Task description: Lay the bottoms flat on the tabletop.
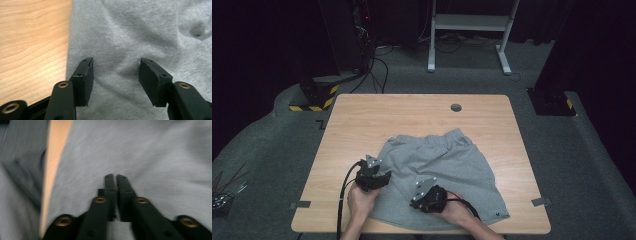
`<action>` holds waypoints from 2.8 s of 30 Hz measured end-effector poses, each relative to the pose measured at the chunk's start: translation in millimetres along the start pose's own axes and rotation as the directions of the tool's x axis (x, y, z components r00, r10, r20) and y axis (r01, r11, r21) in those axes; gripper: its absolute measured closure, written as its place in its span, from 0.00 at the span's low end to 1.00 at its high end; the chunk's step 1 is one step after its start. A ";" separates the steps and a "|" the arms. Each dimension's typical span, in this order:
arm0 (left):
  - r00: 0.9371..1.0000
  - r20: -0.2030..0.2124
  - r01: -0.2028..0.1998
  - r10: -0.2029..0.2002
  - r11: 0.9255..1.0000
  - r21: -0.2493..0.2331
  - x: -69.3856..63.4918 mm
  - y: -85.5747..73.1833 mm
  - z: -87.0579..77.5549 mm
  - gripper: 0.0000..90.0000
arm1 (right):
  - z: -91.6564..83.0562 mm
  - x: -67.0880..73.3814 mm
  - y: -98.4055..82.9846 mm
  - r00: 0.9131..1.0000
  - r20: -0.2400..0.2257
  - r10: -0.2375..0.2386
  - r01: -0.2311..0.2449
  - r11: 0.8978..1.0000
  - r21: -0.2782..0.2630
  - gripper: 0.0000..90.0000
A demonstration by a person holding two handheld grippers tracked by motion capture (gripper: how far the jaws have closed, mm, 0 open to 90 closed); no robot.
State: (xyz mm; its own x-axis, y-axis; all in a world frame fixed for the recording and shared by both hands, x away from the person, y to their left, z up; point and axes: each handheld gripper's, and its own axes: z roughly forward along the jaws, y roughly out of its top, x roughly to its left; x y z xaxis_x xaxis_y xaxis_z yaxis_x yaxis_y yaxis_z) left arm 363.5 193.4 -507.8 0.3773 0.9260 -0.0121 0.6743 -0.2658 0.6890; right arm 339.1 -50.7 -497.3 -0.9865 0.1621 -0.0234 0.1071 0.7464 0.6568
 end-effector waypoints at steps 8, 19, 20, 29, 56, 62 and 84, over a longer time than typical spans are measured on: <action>0.998 0.024 -0.062 0.061 0.997 0.039 2.7 -4.9 -1.8 0.91 | -18.3 -49.9 -16.2 0.927 0.310 0.209 -0.218 0.976 -0.007 0.66; 0.997 0.024 -0.075 0.075 0.997 0.010 5.1 -16.3 -17.5 0.62 | -35.3 -66.2 -39.4 0.920 0.301 0.251 -0.254 0.967 -0.031 0.80; 0.997 0.020 -0.076 0.076 0.997 -0.004 3.1 -15.5 -16.3 0.62 | -35.3 -66.2 -39.4 0.920 0.301 0.251 -0.254 0.967 -0.031 0.80; 1.000 0.028 0.004 -0.001 0.994 -0.111 1.9 -26.6 -1.4 0.41 | -36.3 -118.6 -12.7 0.831 0.339 0.441 -0.404 0.897 -0.177 0.57; 0.999 -0.030 -0.037 0.034 0.995 -0.092 -6.5 -26.7 0.7 0.34 | 43.6 -145.8 48.4 0.886 0.350 0.304 -0.339 0.940 0.043 0.63; 0.999 -0.032 -0.034 0.031 0.995 -0.092 -6.2 -26.3 1.2 0.34 | -29.1 -140.2 5.7 0.801 0.460 0.383 -0.376 0.920 -0.111 0.62; 0.999 -0.022 -0.030 0.028 0.995 -0.091 -6.4 -23.3 4.2 0.34 | -93.0 -172.9 -105.7 0.567 0.602 0.562 -0.609 0.778 -0.154 0.61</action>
State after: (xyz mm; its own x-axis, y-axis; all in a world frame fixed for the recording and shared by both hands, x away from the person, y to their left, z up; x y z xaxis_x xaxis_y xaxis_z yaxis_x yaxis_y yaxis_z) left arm 348.0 192.5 -526.8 0.3824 0.9237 0.0232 0.6021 -0.2681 0.7521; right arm 486.8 -217.7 -492.6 -0.4243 0.9002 -0.0975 0.6646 0.3828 0.6417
